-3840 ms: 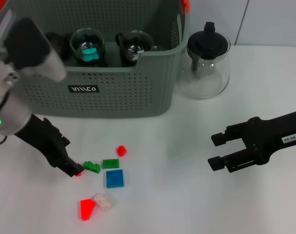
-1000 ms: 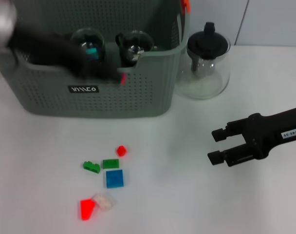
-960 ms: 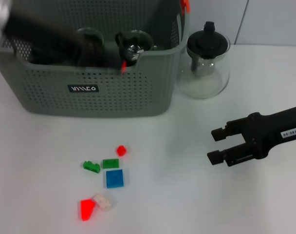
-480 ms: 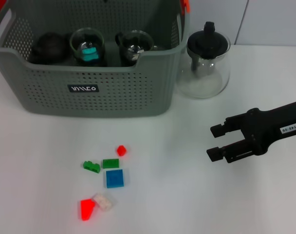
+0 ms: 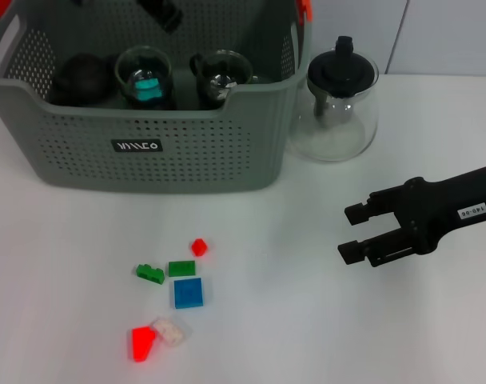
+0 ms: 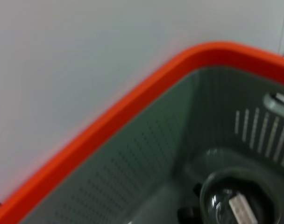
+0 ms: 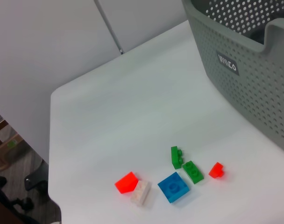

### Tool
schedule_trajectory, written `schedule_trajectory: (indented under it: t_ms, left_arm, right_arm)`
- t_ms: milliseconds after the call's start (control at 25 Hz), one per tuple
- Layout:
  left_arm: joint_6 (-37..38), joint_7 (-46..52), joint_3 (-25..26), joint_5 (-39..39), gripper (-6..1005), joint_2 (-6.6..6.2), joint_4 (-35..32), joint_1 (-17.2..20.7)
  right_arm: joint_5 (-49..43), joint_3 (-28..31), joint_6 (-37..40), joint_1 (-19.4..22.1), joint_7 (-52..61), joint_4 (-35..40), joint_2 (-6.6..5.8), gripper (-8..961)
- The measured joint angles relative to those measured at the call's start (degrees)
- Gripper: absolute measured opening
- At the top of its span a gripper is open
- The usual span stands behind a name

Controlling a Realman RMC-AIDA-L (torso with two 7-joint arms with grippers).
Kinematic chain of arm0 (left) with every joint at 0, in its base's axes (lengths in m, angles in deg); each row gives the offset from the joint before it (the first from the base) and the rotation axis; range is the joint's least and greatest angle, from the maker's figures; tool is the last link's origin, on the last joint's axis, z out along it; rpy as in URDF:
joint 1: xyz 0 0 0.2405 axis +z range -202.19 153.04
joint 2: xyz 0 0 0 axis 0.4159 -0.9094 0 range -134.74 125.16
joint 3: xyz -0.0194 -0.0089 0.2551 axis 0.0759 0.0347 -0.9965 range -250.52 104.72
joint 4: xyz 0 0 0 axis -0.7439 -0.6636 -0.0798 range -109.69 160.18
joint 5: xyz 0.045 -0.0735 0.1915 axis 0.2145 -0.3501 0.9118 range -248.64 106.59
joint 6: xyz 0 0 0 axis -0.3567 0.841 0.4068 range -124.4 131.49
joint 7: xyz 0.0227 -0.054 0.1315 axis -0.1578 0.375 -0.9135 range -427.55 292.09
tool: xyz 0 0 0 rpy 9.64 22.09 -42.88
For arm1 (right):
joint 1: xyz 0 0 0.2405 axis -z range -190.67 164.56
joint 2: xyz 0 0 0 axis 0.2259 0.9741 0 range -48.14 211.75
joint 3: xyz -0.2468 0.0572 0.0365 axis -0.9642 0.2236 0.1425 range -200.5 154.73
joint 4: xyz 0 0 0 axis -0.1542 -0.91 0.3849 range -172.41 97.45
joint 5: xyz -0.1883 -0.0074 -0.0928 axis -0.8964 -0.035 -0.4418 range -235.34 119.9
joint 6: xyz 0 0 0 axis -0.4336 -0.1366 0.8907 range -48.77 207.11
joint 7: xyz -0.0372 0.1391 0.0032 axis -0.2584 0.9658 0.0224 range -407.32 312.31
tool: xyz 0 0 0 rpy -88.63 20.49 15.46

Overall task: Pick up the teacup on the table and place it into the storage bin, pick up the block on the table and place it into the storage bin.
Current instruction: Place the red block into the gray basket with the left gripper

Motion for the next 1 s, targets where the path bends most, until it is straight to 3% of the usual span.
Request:
schedule_trajectory:
  t_ms: [240, 480, 960, 1000]
  left_arm:
    - [-6.3, 2.4, -5.0, 0.1, 204, -0.11, 4.9, 0.2]
    - [-8.4, 2.7, -7.4, 0.1, 206, -0.06, 5.3, 2.2]
    - [-8.1, 2.9, -7.6, 0.2, 209, 1.30, -1.2, 5.7]
    - [-7.7, 2.9, -7.7, 0.2, 254, 1.48, -2.2, 6.0]
  right_arm:
    - [-0.2, 0.0, -0.4, 0.1, 0.0, 0.0, 0.46, 821]
    - [-0.2, 0.0, -0.4, 0.4, 0.0, 0.0, 0.51, 822]
    - [-0.3, 0.0, -0.5, 0.2, 0.0, 0.0, 0.48, 822]
    - [-0.3, 0.0, -0.5, 0.2, 0.0, 0.0, 0.48, 822]
